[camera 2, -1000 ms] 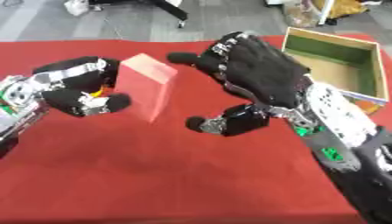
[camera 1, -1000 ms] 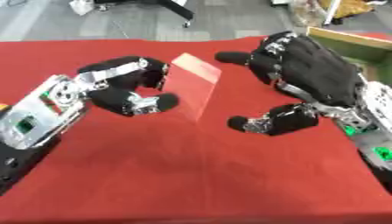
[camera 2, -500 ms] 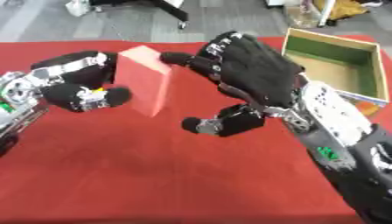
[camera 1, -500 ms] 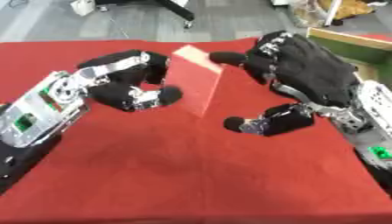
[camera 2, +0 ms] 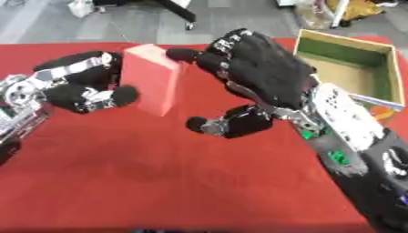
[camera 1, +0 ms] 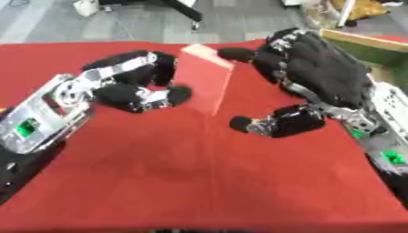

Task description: Pick up the objects with one hand, pass them to the other hand, and then place them into the box on the other side of the table.

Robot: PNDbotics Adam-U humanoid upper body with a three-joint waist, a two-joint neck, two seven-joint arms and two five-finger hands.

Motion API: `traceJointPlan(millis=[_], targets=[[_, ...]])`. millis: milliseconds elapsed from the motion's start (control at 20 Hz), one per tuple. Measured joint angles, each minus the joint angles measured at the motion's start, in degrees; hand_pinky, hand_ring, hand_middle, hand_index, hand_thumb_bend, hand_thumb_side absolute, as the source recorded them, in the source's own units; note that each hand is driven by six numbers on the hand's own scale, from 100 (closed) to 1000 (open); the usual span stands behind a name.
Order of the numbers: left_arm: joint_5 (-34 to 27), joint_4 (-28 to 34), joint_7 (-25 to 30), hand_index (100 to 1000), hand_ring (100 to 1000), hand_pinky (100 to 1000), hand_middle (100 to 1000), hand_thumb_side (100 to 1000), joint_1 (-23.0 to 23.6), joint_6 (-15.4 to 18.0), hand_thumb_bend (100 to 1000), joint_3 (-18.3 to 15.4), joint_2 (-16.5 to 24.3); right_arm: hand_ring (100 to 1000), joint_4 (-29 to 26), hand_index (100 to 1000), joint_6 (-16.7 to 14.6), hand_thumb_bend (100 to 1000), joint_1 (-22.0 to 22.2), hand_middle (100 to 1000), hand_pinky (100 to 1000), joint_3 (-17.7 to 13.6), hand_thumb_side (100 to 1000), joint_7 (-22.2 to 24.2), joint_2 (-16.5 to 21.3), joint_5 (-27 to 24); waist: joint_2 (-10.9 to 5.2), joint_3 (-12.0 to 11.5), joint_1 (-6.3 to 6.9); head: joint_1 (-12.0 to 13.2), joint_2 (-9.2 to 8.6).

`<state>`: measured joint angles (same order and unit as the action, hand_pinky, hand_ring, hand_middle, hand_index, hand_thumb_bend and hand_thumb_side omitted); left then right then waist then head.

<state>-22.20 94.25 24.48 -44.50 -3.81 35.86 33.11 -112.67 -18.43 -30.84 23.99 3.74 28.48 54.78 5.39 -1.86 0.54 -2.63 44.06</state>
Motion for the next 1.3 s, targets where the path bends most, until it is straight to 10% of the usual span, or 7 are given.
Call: traceJointPlan(millis=[1300], targets=[[-0.66, -0.02, -3.18, 593, 615, 700, 560, 537, -1.99, -2.03, 100, 0.38, -1.81, 184, 9.64, 812, 3.13, 464, -1.94, 148, 371, -0.09, 394, -8.78, -3.72, 1.91, 0.00, -0.60, 0.01, -1.04, 0.00]])
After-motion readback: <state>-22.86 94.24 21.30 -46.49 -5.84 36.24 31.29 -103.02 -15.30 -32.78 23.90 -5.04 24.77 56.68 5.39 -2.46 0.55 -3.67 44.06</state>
